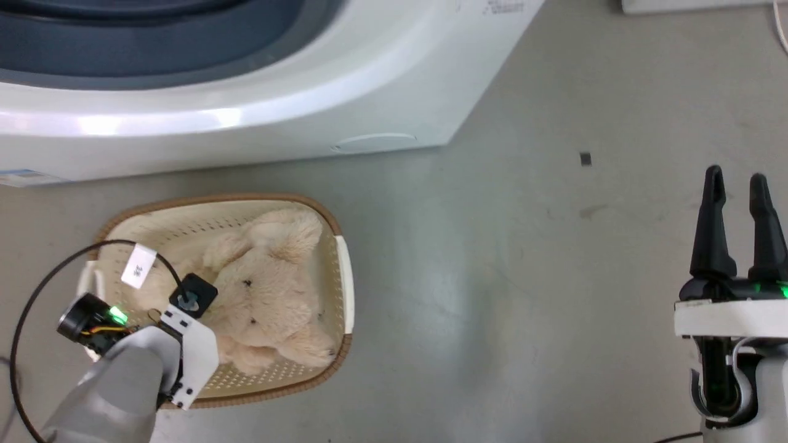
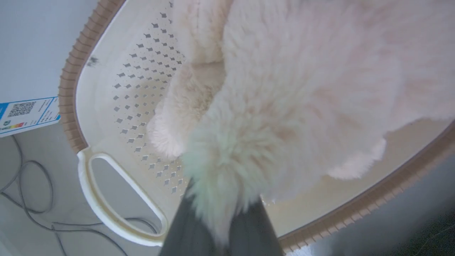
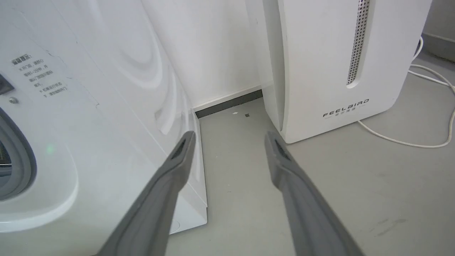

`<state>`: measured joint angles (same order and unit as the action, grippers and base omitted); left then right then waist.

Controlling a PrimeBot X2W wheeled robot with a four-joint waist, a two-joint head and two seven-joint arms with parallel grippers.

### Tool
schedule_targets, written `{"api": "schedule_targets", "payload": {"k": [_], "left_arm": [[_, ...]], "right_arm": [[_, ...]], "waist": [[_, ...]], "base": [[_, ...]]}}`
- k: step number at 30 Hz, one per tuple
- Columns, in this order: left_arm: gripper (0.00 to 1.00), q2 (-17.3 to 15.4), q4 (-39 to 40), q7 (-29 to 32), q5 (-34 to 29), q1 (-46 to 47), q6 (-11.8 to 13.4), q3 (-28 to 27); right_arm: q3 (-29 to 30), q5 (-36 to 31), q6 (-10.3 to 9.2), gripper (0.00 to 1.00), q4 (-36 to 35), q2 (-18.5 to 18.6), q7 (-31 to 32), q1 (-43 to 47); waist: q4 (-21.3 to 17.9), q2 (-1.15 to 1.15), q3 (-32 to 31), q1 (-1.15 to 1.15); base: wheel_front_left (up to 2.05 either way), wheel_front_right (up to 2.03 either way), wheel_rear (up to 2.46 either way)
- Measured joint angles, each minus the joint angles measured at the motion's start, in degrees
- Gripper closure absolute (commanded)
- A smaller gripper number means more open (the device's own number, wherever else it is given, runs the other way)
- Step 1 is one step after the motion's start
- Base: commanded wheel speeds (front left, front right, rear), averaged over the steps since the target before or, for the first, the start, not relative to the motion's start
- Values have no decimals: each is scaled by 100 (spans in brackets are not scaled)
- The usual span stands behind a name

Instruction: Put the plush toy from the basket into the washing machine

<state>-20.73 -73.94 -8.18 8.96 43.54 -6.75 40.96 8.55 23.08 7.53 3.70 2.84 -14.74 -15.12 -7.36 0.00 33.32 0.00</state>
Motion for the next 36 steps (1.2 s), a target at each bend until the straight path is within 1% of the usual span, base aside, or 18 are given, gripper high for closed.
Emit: {"api": "schedule_targets", "payload": {"k": [5, 11, 14, 17, 20, 28, 33, 36], "left_arm": [[100, 144, -2, -331, 167, -183, -37, -31], [100, 519, -5, -557, 345, -413, -46, -77], [100, 665, 29, -606, 427, -531, -2, -107], [100, 739, 142, -626, 493, -641, 51, -143], [100, 753, 470, -643, 558, -771, 116, -241], [100, 724, 1563, -644, 744, -1208, 397, -630], [100, 712, 2316, -644, 789, -1447, 664, -895], [100, 652, 2789, -644, 788, -1543, 795, -1078]], "right_arm": [[127, -57, 0, 0, 111, 0, 0, 225], [256, -121, 0, 0, 258, 0, 1, 564], [313, -146, 0, 0, 304, 0, 0, 720], [363, -160, 0, 0, 315, 0, 0, 867], [390, -196, 0, 0, 335, 0, 0, 1022], [414, -215, 0, 0, 390, 0, 0, 1355], [407, -255, 0, 0, 397, 0, 0, 1463], [408, -275, 0, 0, 396, 0, 0, 1495]], "waist": [[188, 0, -414, 0], [408, 0, -986, 0], [512, 0, -1283, 0], [620, 0, -1558, 0], [727, 0, -1804, 0], [967, 0, -2345, 0], [1068, 0, -2562, -1], [1102, 0, -2616, -1]], "base": [[0, 0, 0], [0, 0, 0], [0, 0, 0], [0, 0, 0], [0, 0, 0], [0, 0, 0], [0, 0, 0], [0, 0, 0]]}}
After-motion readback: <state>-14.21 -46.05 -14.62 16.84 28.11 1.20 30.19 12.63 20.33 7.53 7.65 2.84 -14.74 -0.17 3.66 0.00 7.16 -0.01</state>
